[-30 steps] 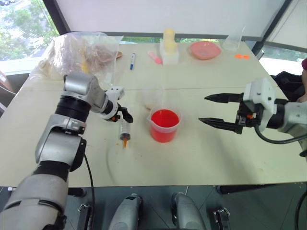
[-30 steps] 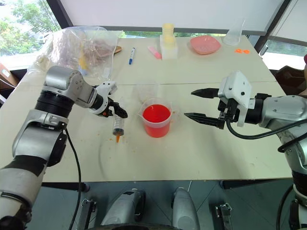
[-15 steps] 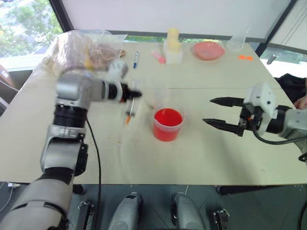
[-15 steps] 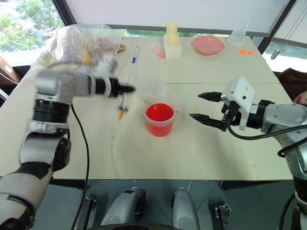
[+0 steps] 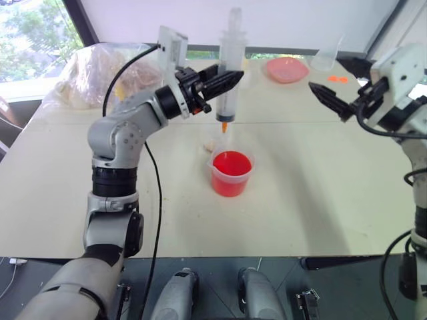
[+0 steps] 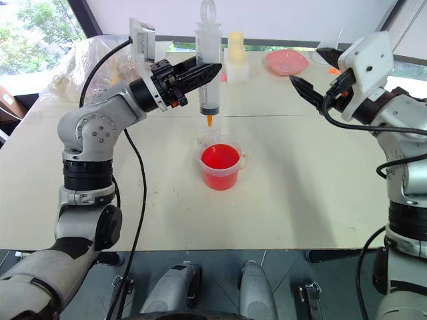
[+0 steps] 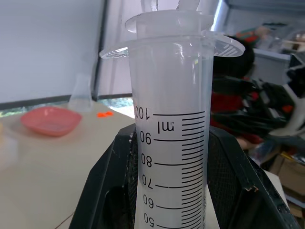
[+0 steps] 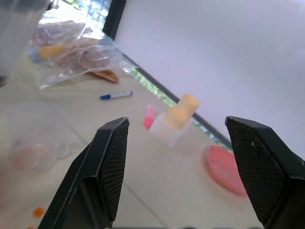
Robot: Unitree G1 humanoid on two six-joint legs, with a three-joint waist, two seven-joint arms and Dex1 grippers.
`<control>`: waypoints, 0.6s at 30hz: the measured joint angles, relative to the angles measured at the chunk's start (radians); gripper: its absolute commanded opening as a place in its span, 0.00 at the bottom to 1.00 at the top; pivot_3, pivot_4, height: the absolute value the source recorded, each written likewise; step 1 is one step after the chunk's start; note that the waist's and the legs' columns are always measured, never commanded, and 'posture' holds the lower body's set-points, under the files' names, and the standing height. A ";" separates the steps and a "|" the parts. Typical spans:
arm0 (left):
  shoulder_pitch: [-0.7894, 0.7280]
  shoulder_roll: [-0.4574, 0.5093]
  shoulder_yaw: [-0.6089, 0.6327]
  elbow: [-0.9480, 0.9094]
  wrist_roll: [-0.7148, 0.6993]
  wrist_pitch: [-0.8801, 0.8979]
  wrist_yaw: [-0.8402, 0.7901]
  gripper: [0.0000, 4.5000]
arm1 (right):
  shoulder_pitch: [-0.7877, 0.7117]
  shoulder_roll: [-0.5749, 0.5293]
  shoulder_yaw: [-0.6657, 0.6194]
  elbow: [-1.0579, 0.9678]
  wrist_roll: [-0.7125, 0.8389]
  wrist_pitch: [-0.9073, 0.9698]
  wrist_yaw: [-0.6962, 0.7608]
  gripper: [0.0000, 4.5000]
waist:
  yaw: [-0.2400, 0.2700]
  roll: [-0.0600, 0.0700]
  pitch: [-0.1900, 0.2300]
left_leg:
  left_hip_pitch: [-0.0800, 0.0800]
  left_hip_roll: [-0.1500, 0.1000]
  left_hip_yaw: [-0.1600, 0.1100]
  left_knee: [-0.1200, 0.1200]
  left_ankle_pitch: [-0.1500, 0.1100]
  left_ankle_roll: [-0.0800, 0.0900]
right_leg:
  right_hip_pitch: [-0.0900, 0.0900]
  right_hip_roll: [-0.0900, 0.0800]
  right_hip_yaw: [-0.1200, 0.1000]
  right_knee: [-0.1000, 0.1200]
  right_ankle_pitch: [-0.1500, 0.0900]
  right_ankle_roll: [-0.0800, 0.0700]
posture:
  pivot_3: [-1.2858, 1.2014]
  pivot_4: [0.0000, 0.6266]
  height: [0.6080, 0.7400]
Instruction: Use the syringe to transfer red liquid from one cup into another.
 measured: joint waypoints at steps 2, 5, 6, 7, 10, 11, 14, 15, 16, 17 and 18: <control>0.046 -0.005 -0.034 -0.026 -0.001 -0.019 -0.034 0.32 | -0.039 0.020 0.010 0.012 -0.010 -0.016 -0.015 0.74 | 0.000 0.000 0.000 | 0.000 0.000 0.000 0.000 0.000 0.000 | 0.000 0.000 0.001 0.000 0.000 0.000 | 0.52 0.24 1.00; 0.118 -0.005 -0.092 -0.029 0.010 -0.041 -0.063 0.32 | -0.073 0.046 0.031 0.005 -0.013 -0.023 -0.017 0.74 | 0.000 0.000 0.000 | 0.000 0.000 0.000 0.000 0.000 0.001 | 0.000 0.000 0.001 0.000 0.000 0.000 | 0.52 0.24 1.00; 0.133 -0.007 -0.100 -0.031 0.011 -0.046 -0.067 0.32 | -0.077 0.055 0.038 0.002 -0.012 -0.023 -0.016 0.74 | 0.000 0.000 0.000 | 0.000 0.000 0.000 0.000 0.000 0.001 | 0.000 0.000 0.001 0.000 0.000 0.000 | 0.52 0.24 1.00; 0.148 -0.008 -0.108 -0.036 0.012 -0.052 -0.072 0.32 | -0.077 0.061 0.050 -0.006 -0.011 -0.023 -0.015 0.74 | 0.000 0.000 0.000 | 0.000 0.000 0.000 0.000 -0.001 0.001 | 0.000 0.000 0.001 0.000 0.000 0.000 | 0.52 0.24 1.00; 0.177 -0.007 -0.139 -0.063 0.026 -0.074 -0.081 0.32 | -0.078 0.076 0.070 -0.024 -0.002 -0.019 -0.004 0.74 | 0.001 0.000 0.000 | 0.000 0.000 0.000 0.000 -0.001 0.001 | 0.000 0.000 0.001 0.000 0.000 0.000 | 0.52 0.24 1.00; 0.187 -0.007 -0.149 -0.066 0.036 -0.085 -0.081 0.32 | -0.078 0.078 0.074 -0.033 0.002 -0.018 0.003 0.74 | 0.001 0.000 0.000 | 0.000 0.000 0.000 0.000 -0.001 0.001 | 0.000 0.000 0.001 0.000 0.000 0.000 | 0.52 0.24 1.00; 0.201 -0.006 -0.167 -0.066 0.049 -0.104 -0.081 0.32 | -0.078 0.078 0.080 -0.060 0.026 -0.004 0.027 0.74 | 0.002 0.000 0.000 | 0.000 0.000 0.000 0.000 -0.001 0.001 | 0.000 0.000 0.001 0.000 0.000 0.000 | 0.52 0.24 1.00; 0.202 -0.006 -0.168 -0.066 0.052 -0.106 -0.081 0.32 | -0.078 0.079 0.085 -0.072 0.036 0.004 0.036 0.74 | 0.002 0.000 0.000 | 0.000 0.000 0.000 0.000 -0.001 0.002 | 0.000 0.000 0.001 0.000 0.000 0.000 | 0.52 0.24 1.00; 0.202 -0.007 -0.169 -0.066 0.055 -0.114 -0.080 0.32 | -0.078 0.080 0.090 -0.083 0.045 0.010 0.046 0.74 | 0.002 0.000 0.000 | 0.000 0.000 0.000 0.000 -0.001 0.002 | 0.000 0.000 0.001 0.000 0.000 0.000 | 0.52 0.24 1.00; 0.203 -0.008 -0.171 -0.066 0.059 -0.122 -0.080 0.32 | -0.078 0.083 0.095 -0.093 0.052 0.016 0.050 0.74 | 0.002 0.000 0.000 | 0.000 0.000 0.000 0.000 -0.001 0.002 | 0.000 0.000 0.001 0.000 0.000 0.000 | 0.52 0.24 1.00; 0.203 -0.010 -0.173 -0.066 0.066 -0.130 -0.079 0.32 | -0.078 0.088 0.100 -0.103 0.058 0.024 0.054 0.74 | 0.001 0.000 0.000 | 0.000 0.000 0.000 0.000 -0.001 0.002 | 0.000 0.000 0.001 0.000 0.000 0.000 | 0.52 0.24 1.00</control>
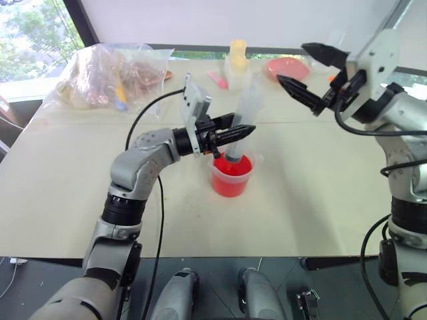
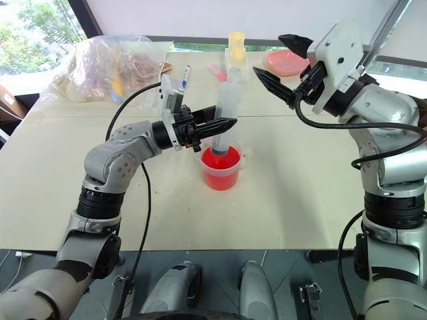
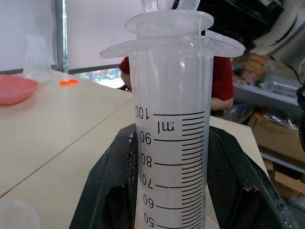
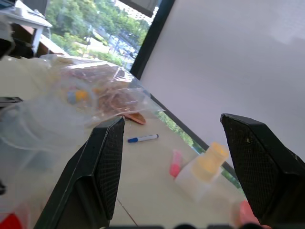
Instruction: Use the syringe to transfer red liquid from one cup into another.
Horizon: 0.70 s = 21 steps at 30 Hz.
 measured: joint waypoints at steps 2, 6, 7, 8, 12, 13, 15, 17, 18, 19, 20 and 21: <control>0.002 -0.008 -0.003 0.000 0.008 -0.012 0.001 0.32 | 0.000 0.008 0.008 -0.014 0.006 0.010 0.005 0.74 | 0.000 0.000 0.000 | 0.000 0.000 0.000 0.000 0.000 0.000 | 0.000 0.000 0.000 0.000 0.000 0.000 | 0.52 0.24 1.00; 0.015 -0.014 -0.003 -0.001 0.009 -0.012 0.001 0.32 | 0.000 0.009 0.010 -0.032 0.022 0.034 0.011 0.74 | 0.000 0.000 0.000 | 0.000 0.000 0.000 0.000 0.000 0.000 | 0.000 0.000 0.000 0.000 0.000 0.000 | 0.52 0.24 1.00; 0.017 -0.014 -0.004 -0.005 0.009 -0.012 0.000 0.32 | 0.000 0.010 0.011 -0.039 0.023 0.038 0.011 0.74 | 0.000 0.000 0.000 | 0.000 0.000 0.000 0.000 0.000 0.000 | 0.000 0.000 0.000 0.000 0.000 0.000 | 0.52 0.24 1.00; 0.019 -0.013 -0.007 -0.010 0.009 -0.012 -0.001 0.32 | 0.000 0.015 0.013 -0.044 0.024 0.039 0.010 0.74 | 0.000 0.000 0.000 | 0.000 0.000 0.000 0.000 0.000 0.000 | 0.000 0.000 0.000 0.000 0.000 0.000 | 0.52 0.24 1.00; 0.035 -0.010 -0.039 -0.039 0.014 -0.014 -0.019 0.32 | 0.000 0.047 0.040 -0.044 0.017 0.039 0.008 0.74 | -0.001 0.000 0.000 | 0.000 0.000 0.000 0.000 0.000 0.000 | 0.000 0.000 0.000 0.000 0.000 0.000 | 0.52 0.24 1.00; 0.044 -0.009 -0.039 -0.040 0.015 -0.017 -0.022 0.32 | 0.001 0.049 0.047 -0.042 0.017 0.041 0.009 0.74 | -0.001 0.000 0.000 | 0.000 0.000 0.000 0.000 0.000 0.000 | 0.000 0.000 0.000 0.000 0.000 0.000 | 0.52 0.24 1.00; 0.052 -0.008 -0.039 -0.040 0.020 -0.020 -0.021 0.32 | 0.002 0.049 0.054 -0.042 0.016 0.046 0.015 0.69 | 0.000 0.000 0.000 | 0.000 0.000 0.000 0.000 0.000 0.000 | 0.000 0.000 0.000 0.000 0.000 0.000 | 0.52 0.24 1.00; 0.052 -0.005 -0.038 -0.040 0.022 -0.025 -0.020 0.32 | 0.002 0.059 0.058 -0.042 0.016 0.046 0.017 0.55 | 0.000 0.000 0.000 | 0.000 0.000 0.000 0.000 0.000 0.000 | 0.000 0.000 0.000 0.000 0.000 0.000 | 0.52 0.24 1.00; 0.052 -0.006 -0.038 -0.040 0.023 -0.030 -0.019 0.32 | 0.002 0.067 0.062 -0.042 0.016 0.045 0.017 0.44 | 0.000 0.000 0.000 | 0.000 0.000 0.000 0.000 0.000 0.000 | 0.000 0.000 0.000 0.000 0.000 0.000 | 0.52 0.24 1.00; 0.052 -0.006 -0.038 -0.040 0.024 -0.033 -0.017 0.32 | 0.002 0.072 0.069 -0.042 0.016 0.043 0.019 0.31 | 0.000 0.000 0.000 | 0.000 0.000 0.000 0.000 0.000 0.000 | 0.000 0.000 0.000 0.000 0.000 0.000 | 0.52 0.24 1.00; 0.053 -0.006 -0.037 -0.040 0.025 -0.036 -0.015 0.32 | 0.002 0.076 0.074 -0.041 0.016 0.041 0.021 0.22 | -0.001 0.000 0.000 | 0.000 0.000 0.000 0.000 0.000 0.000 | 0.000 0.000 0.000 0.000 0.000 0.000 | 0.52 0.24 1.00; 0.053 -0.006 -0.036 -0.040 0.027 -0.040 -0.011 0.32 | 0.002 0.077 0.078 -0.040 0.016 0.041 0.023 0.07 | 0.000 0.000 0.000 | 0.000 0.000 0.000 0.000 0.000 0.000 | 0.000 0.000 0.000 0.000 0.000 0.000 | 0.52 0.24 1.00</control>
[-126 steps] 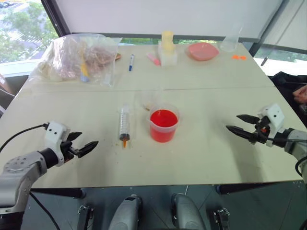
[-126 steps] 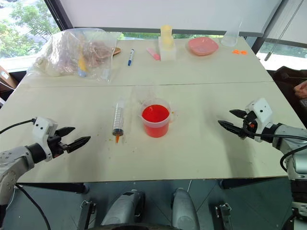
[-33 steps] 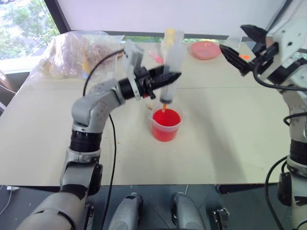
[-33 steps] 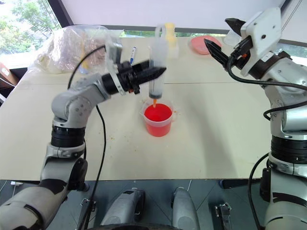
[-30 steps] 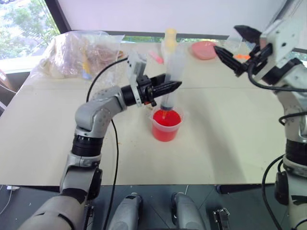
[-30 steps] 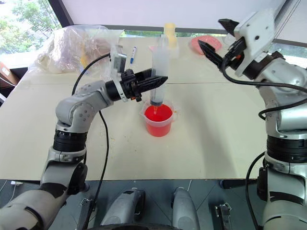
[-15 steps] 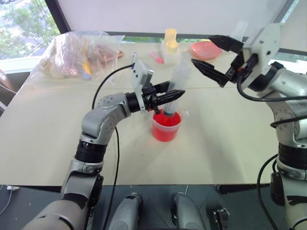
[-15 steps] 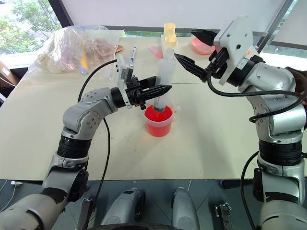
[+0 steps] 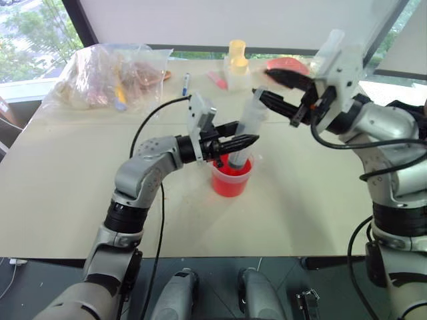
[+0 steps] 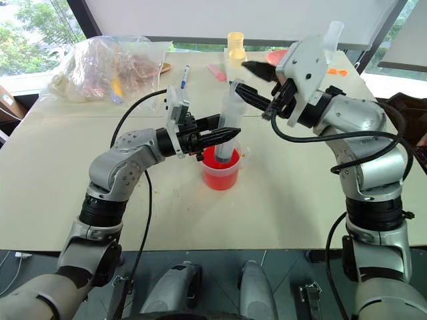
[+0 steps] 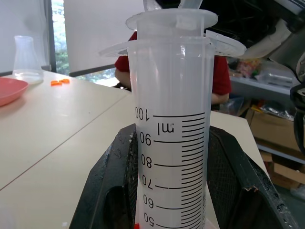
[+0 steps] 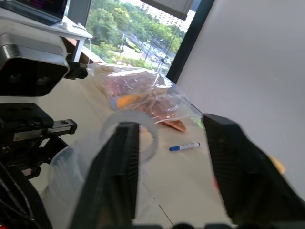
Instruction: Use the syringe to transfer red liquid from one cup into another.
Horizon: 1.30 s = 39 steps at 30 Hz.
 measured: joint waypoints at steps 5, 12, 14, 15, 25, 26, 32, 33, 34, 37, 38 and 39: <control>0.006 0.000 0.000 0.001 0.008 -0.012 0.011 0.32 | 0.000 0.000 0.003 0.011 -0.001 -0.005 0.008 0.01 | 0.001 0.000 0.000 | 0.000 0.000 0.000 0.000 0.000 0.000 | 0.000 0.000 0.000 0.000 0.000 0.000 | 0.52 0.24 1.00; 0.020 -0.008 -0.003 0.001 0.021 -0.030 0.015 0.32 | -0.022 0.002 0.003 0.031 0.000 -0.010 0.006 0.01 | -0.001 0.000 0.000 | 0.000 0.000 0.000 0.000 0.000 0.000 | 0.000 0.000 0.000 0.000 0.000 0.000 | 0.52 0.24 1.00; 0.022 -0.010 -0.002 -0.005 0.022 -0.039 0.020 0.32 | -0.038 0.003 0.003 0.040 -0.002 -0.019 0.006 0.01 | -0.001 0.000 0.000 | 0.000 0.000 0.000 0.000 0.000 0.000 | 0.000 0.000 0.000 0.000 0.000 0.000 | 0.52 0.24 1.00; 0.026 -0.009 -0.001 -0.011 0.023 -0.042 0.023 0.32 | -0.045 0.003 0.003 0.046 -0.003 -0.026 0.006 0.01 | 0.000 0.000 0.000 | 0.000 0.000 0.000 0.000 0.000 0.000 | 0.000 0.000 0.000 0.000 0.000 0.000 | 0.52 0.24 1.00; 0.038 -0.015 -0.007 0.000 0.040 -0.057 0.025 0.32 | -0.043 0.003 -0.008 0.055 0.006 -0.033 0.004 0.16 | 0.001 0.000 0.000 | 0.000 0.000 0.000 0.000 0.000 0.000 | 0.000 0.000 0.000 0.000 0.000 0.000 | 0.52 0.24 1.00; 0.030 -0.020 -0.006 0.009 0.039 -0.055 0.028 0.32 | -0.036 -0.002 -0.023 0.051 0.014 -0.022 0.003 0.24 | 0.002 0.000 0.000 | 0.000 0.000 0.000 0.000 0.000 0.000 | 0.000 0.000 0.000 0.000 0.000 0.000 | 0.52 0.24 1.00; 0.007 -0.028 0.023 0.087 0.039 -0.050 0.076 0.32 | 0.061 -0.075 -0.120 -0.048 0.060 0.051 -0.009 0.69 | 0.007 0.000 0.000 | 0.000 0.000 0.000 0.000 0.000 0.001 | 0.000 0.000 0.000 0.000 0.000 0.000 | 0.52 0.24 1.00; 0.005 -0.029 0.033 0.089 0.038 -0.050 0.082 0.32 | 0.096 -0.084 -0.138 -0.076 0.082 0.074 -0.005 0.69 | 0.007 0.000 0.000 | 0.000 0.000 0.000 0.000 0.000 0.001 | 0.000 0.000 0.000 0.000 0.000 0.000 | 0.52 0.24 1.00; 0.002 -0.029 0.042 0.088 0.036 -0.049 0.089 0.32 | 0.145 -0.098 -0.164 -0.110 0.118 0.110 -0.003 0.69 | 0.008 0.000 0.000 | 0.000 0.000 0.000 0.000 -0.001 0.001 | 0.000 0.000 0.000 0.000 0.000 0.000 | 0.52 0.24 1.00; -0.005 -0.040 0.062 0.082 0.008 -0.018 0.109 0.32 | 0.228 -0.126 -0.251 -0.163 0.228 0.207 -0.003 0.69 | 0.008 0.000 0.000 | 0.000 0.000 0.000 0.000 -0.001 0.001 | 0.000 0.000 0.000 0.000 0.000 0.000 | 0.52 0.24 1.00; -0.012 -0.054 0.086 0.077 -0.022 0.008 0.127 0.32 | 0.246 -0.140 -0.285 -0.175 0.265 0.234 -0.003 0.69 | 0.008 0.000 0.000 | 0.000 0.000 0.000 0.001 -0.001 0.001 | 0.000 0.000 0.001 0.000 0.000 0.000 | 0.52 0.24 1.00; -0.024 -0.064 0.106 0.075 -0.052 0.035 0.147 0.32 | 0.256 -0.151 -0.308 -0.181 0.289 0.249 -0.004 0.69 | 0.008 0.000 0.000 | 0.000 0.001 -0.001 0.001 -0.001 0.001 | 0.000 0.000 0.001 0.000 0.000 0.000 | 0.52 0.24 1.00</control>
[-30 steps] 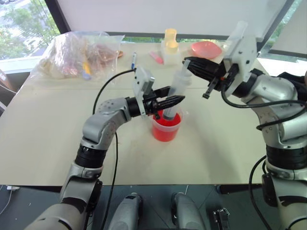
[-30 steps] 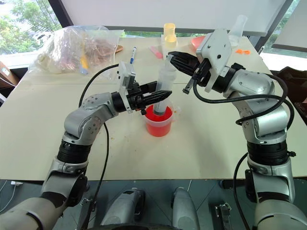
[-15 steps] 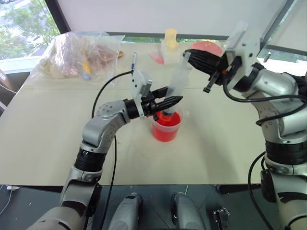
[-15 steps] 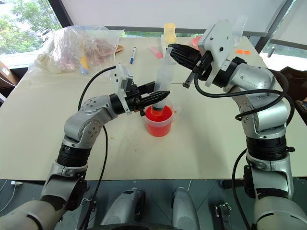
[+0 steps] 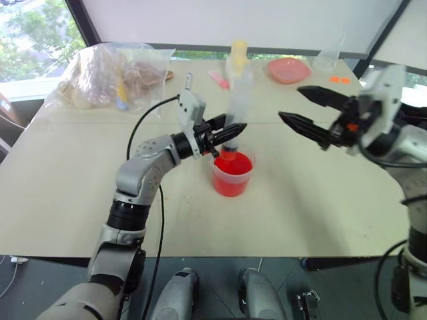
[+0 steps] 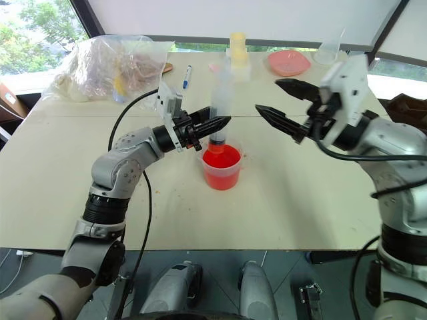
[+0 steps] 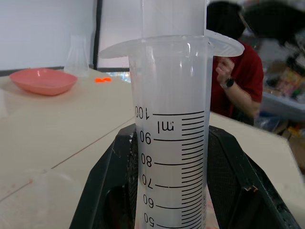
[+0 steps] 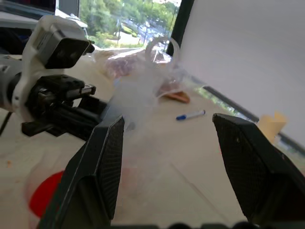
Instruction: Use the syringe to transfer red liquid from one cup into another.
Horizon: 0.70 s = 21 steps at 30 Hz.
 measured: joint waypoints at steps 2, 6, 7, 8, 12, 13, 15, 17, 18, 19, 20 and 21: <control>-0.080 -0.012 0.060 -0.018 -0.079 0.067 0.051 0.32 | 0.023 -0.018 -0.059 0.001 0.035 0.020 -0.005 0.69 | 0.000 0.000 0.000 | 0.000 0.000 0.001 0.001 0.000 0.000 | 0.000 0.000 0.000 0.000 0.000 0.000 | 0.52 0.24 1.00; -0.211 0.005 0.126 -0.065 -0.161 0.107 0.081 0.32 | 0.026 -0.033 -0.094 0.023 0.049 0.019 -0.013 0.69 | -0.003 0.000 0.000 | 0.000 0.000 0.002 0.000 0.000 0.000 | 0.000 0.001 0.000 0.000 0.000 0.000 | 0.52 0.24 1.00; -0.226 0.023 0.127 -0.062 -0.158 0.099 0.072 0.32 | 0.025 -0.036 -0.092 0.030 0.047 0.013 -0.011 0.69 | -0.004 0.001 0.000 | 0.001 0.000 0.003 0.000 0.000 0.000 | 0.000 0.001 0.000 0.001 0.000 0.000 | 0.52 0.24 1.00; -0.239 0.049 0.123 -0.042 -0.142 0.080 0.051 0.32 | 0.021 -0.037 -0.089 0.044 0.041 0.000 -0.010 0.69 | -0.006 0.001 0.000 | 0.001 -0.001 0.004 0.000 0.000 0.000 | 0.000 0.001 0.000 0.001 0.000 0.000 | 0.52 0.24 1.00; -0.282 0.107 0.081 0.113 -0.021 -0.057 -0.027 0.32 | -0.061 -0.015 -0.028 0.143 -0.039 -0.102 -0.018 0.69 | -0.007 0.001 0.000 | 0.001 -0.001 0.004 0.001 0.000 0.000 | 0.001 0.001 0.000 0.001 0.000 -0.001 | 0.52 0.24 1.00; -0.303 0.109 0.063 0.195 0.023 -0.116 -0.048 0.32 | -0.112 0.006 0.012 0.194 -0.091 -0.156 -0.029 0.69 | -0.008 0.001 0.000 | 0.001 -0.002 0.005 0.001 0.000 0.000 | 0.001 0.001 0.000 0.000 0.001 -0.001 | 0.52 0.24 1.00; -0.324 0.105 0.041 0.321 0.082 -0.209 -0.080 0.32 | -0.186 0.037 0.080 0.279 -0.176 -0.249 -0.039 0.69 | -0.009 0.001 0.000 | 0.001 -0.002 0.005 0.001 0.000 0.000 | 0.001 0.002 0.000 0.000 0.001 -0.001 | 0.52 0.24 1.00; -0.342 0.094 0.030 0.472 0.145 -0.314 -0.101 0.32 | -0.272 0.087 0.157 0.380 -0.273 -0.356 -0.049 0.69 | -0.016 0.001 0.000 | 0.001 -0.002 0.004 0.000 0.000 0.000 | 0.000 0.002 0.000 0.000 0.001 -0.001 | 0.52 0.24 1.00; -0.345 0.089 0.022 0.527 0.166 -0.353 -0.110 0.32 | -0.297 0.100 0.189 0.416 -0.308 -0.397 -0.048 0.69 | -0.019 0.000 0.000 | 0.001 -0.002 0.004 0.000 0.000 0.000 | 0.000 0.002 0.000 0.001 0.001 0.000 | 0.52 0.24 1.00; -0.352 0.083 0.018 0.589 0.189 -0.397 -0.119 0.32 | -0.330 0.124 0.219 0.467 -0.345 -0.446 -0.047 0.69 | -0.022 0.000 0.000 | 0.000 -0.002 0.004 0.000 0.000 0.000 | 0.000 0.002 0.000 0.001 0.001 0.000 | 0.52 0.24 1.00; -0.362 0.077 0.017 0.635 0.207 -0.427 -0.123 0.32 | -0.355 0.141 0.239 0.507 -0.370 -0.484 -0.047 0.69 | -0.023 0.000 0.000 | -0.001 -0.002 0.004 0.000 0.001 -0.001 | -0.001 0.001 0.000 0.000 0.001 0.000 | 0.52 0.24 1.00; -0.372 0.073 0.016 0.681 0.227 -0.465 -0.129 0.32 | -0.389 0.165 0.258 0.560 -0.397 -0.528 -0.047 0.69 | -0.024 0.000 0.000 | -0.001 -0.002 0.004 0.000 0.002 -0.004 | -0.002 0.001 0.000 -0.001 0.002 0.001 | 0.52 0.24 1.00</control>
